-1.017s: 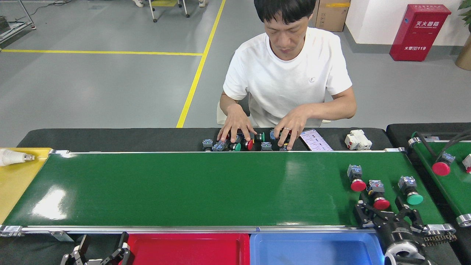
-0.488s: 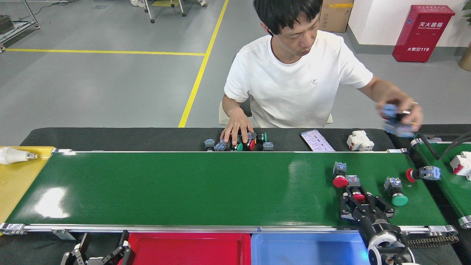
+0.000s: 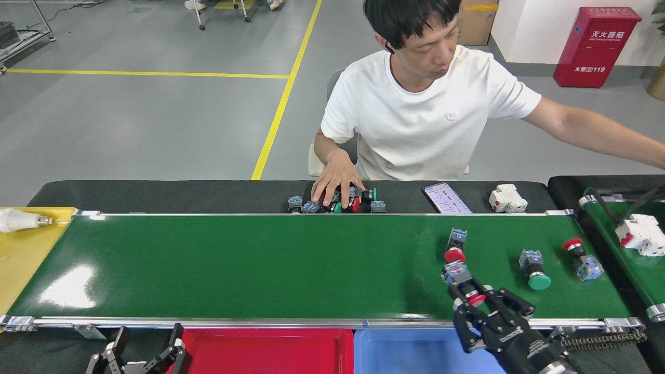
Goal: Pick switch part from conveyor to tray
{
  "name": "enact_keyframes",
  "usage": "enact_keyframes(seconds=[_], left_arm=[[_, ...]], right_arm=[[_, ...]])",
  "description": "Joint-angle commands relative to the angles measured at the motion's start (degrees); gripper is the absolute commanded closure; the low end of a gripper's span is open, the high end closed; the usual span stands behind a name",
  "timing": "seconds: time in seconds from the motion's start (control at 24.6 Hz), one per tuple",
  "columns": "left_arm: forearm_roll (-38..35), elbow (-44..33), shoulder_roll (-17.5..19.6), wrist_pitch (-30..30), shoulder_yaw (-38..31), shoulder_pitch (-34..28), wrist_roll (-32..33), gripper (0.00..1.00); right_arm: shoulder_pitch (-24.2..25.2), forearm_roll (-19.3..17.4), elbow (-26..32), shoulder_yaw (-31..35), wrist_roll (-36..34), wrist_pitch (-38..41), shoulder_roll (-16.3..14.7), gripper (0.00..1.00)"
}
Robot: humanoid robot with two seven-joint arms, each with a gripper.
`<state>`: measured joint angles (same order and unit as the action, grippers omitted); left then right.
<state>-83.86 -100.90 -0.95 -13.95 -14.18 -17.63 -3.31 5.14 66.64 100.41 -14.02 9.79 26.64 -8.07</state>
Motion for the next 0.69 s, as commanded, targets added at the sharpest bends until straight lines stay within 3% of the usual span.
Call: enact_keyframes(seconds=[0.0, 0.08, 0.16, 0.2, 0.53, 0.65], left_arm=[[0.0, -0.8, 0.3, -0.5, 0.0, 0.8, -0.6, 0.00], [0.0, -0.8, 0.1, -0.5, 0.3, 1.4, -0.5, 0.00], [-0.1, -0.8, 0.1, -0.1, 0.4, 1.5, -0.5, 0.00], [-0.2, -0.8, 0.0, -0.1, 0.4, 1.5, -0.5, 0.00], [-0.2, -0.8, -0.3, 0.1, 0.3, 1.2, -0.5, 0.00], [-0.2, -0.8, -0.2, 0.1, -0.1, 1.0, -0.5, 0.00]], right_arm=[[-1.2, 1.4, 0.7, -5.0, 0.1, 2.2, 0.9, 0.70], [-1.5, 4.2, -1.4, -10.9, 0.6, 2.0, 3.2, 0.55], [-1.7, 8.0, -4.5, -13.0, 1.9, 0.9, 6.8, 0.11], [-1.4, 8.9, -5.5, -13.1, 3.1, -0.1, 8.6, 0.01], [-2.8, 8.9, -5.2, -12.8, 5.3, -1.9, 9.8, 0.01], [-2.9, 8.9, -1.2, -6.0, 5.2, -6.7, 9.6, 0.02]])
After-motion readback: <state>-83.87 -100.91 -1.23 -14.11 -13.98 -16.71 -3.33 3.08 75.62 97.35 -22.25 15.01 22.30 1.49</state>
